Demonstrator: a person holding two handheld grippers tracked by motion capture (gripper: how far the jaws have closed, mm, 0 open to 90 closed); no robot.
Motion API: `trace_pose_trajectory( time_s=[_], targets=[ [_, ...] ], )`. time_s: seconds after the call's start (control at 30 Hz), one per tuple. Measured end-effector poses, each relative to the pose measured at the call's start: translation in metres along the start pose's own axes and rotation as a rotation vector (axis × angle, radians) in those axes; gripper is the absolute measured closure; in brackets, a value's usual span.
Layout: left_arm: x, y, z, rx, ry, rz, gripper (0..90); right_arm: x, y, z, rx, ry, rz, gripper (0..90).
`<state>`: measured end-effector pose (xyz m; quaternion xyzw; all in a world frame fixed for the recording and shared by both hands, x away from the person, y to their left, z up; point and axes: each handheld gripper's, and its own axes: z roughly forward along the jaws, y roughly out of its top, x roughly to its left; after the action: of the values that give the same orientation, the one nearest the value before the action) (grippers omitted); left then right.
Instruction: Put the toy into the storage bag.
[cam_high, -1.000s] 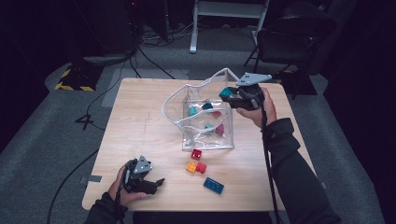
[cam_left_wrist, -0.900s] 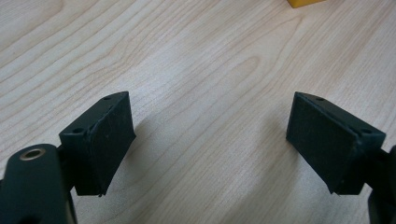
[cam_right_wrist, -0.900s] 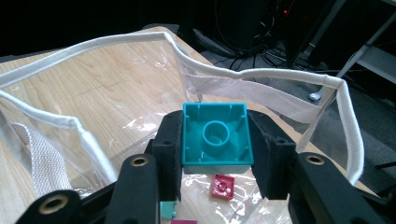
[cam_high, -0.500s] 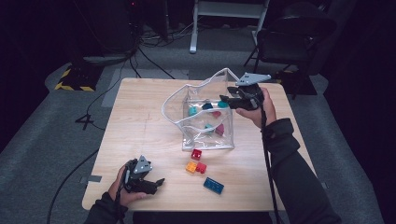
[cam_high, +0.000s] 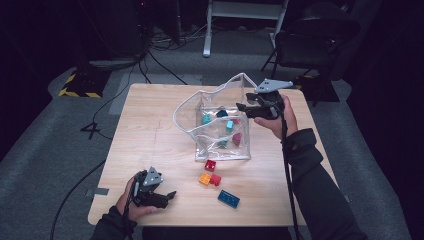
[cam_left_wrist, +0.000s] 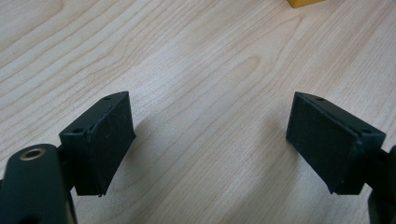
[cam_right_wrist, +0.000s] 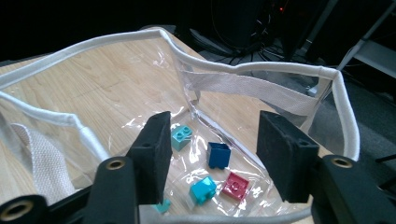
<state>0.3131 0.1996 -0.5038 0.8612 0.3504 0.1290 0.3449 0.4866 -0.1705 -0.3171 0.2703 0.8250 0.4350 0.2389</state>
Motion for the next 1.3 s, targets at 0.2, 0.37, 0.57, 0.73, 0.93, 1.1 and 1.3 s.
trace_pose_trajectory(
  time_s=[0.2,0.37,0.57,0.73,0.93,1.1,1.3],
  targets=[
    [0.000,0.000,0.000,0.000,0.000,0.000,15.3,0.004,-0.002,-0.007,-0.026,0.010,-0.009,42.0],
    [0.000,0.000,0.000,0.000,0.000,0.000,15.3,0.009,-0.004,-0.012,-0.038,0.025,-0.021,39.1],
    [0.000,0.000,0.000,0.000,0.000,0.000,15.3,0.016,-0.005,-0.021,-0.049,0.044,-0.038,32.8],
    [0.000,0.000,0.000,0.000,0.000,0.000,15.3,0.023,-0.010,-0.027,-0.055,0.052,-0.051,26.6],
    [0.000,0.000,0.000,0.000,0.000,0.000,15.3,0.031,-0.017,-0.035,-0.070,0.067,-0.064,25.0],
    [0.000,0.000,0.000,0.000,0.000,0.000,15.3,0.041,-0.028,-0.041,-0.070,0.092,-0.083,24.5],
    [0.000,0.000,0.000,0.000,0.000,0.000,15.3,0.052,-0.047,-0.045,-0.076,0.109,-0.093,24.1]
  ],
)
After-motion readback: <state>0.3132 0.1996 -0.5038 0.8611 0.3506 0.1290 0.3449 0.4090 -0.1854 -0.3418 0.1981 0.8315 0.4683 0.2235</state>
